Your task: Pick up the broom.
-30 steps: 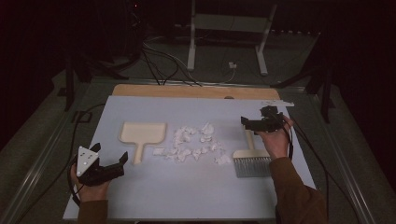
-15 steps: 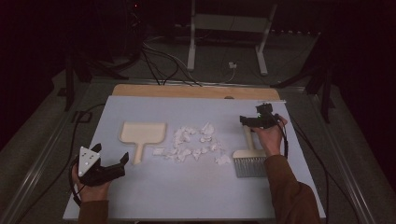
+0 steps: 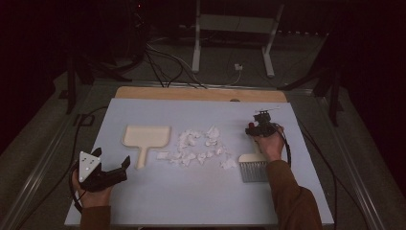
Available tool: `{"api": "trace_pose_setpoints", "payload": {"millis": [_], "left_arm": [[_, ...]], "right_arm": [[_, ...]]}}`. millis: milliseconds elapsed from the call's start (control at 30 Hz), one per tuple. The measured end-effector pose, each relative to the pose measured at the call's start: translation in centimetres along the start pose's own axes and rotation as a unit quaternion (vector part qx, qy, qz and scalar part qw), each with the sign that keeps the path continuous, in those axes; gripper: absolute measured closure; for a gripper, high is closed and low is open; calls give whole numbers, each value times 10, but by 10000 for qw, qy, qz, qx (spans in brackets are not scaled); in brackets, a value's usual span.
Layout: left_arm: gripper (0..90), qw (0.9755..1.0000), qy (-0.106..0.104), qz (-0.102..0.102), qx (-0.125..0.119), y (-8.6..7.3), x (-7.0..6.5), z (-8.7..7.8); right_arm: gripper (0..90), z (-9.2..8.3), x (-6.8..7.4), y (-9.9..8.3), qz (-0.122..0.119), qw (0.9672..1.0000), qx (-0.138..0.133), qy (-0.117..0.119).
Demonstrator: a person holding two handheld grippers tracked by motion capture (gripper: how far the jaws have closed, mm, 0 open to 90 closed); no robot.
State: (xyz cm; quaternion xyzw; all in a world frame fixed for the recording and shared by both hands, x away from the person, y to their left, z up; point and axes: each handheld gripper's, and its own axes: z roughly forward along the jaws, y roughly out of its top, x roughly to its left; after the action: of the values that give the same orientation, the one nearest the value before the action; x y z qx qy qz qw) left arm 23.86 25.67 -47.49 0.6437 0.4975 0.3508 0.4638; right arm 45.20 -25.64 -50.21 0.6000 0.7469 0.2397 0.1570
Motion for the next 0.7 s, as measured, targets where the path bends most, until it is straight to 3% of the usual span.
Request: {"api": "trace_pose_setpoints", "payload": {"millis": [100,233,400,533,700], "left_arm": [[4,10000,15,-18,-5,0,0,0],[4,10000,12,-9,2,0,0,0],[4,10000,13,-9,-1,0,-1,-1],[5,10000,29,-41,-11,-1,0,-1],[5,10000,58,-6,2,-1,-2,-1]], "right_arm": [[544,3,2,-2,71,9997,239,-78],[660,2,9,-3,-30,9987,352,-369],[688,-1,9,-1,154,9980,467,-398],[690,-8,6,-2,294,9984,302,-368],[693,-25,3,-3,373,9991,-67,-165]]}}
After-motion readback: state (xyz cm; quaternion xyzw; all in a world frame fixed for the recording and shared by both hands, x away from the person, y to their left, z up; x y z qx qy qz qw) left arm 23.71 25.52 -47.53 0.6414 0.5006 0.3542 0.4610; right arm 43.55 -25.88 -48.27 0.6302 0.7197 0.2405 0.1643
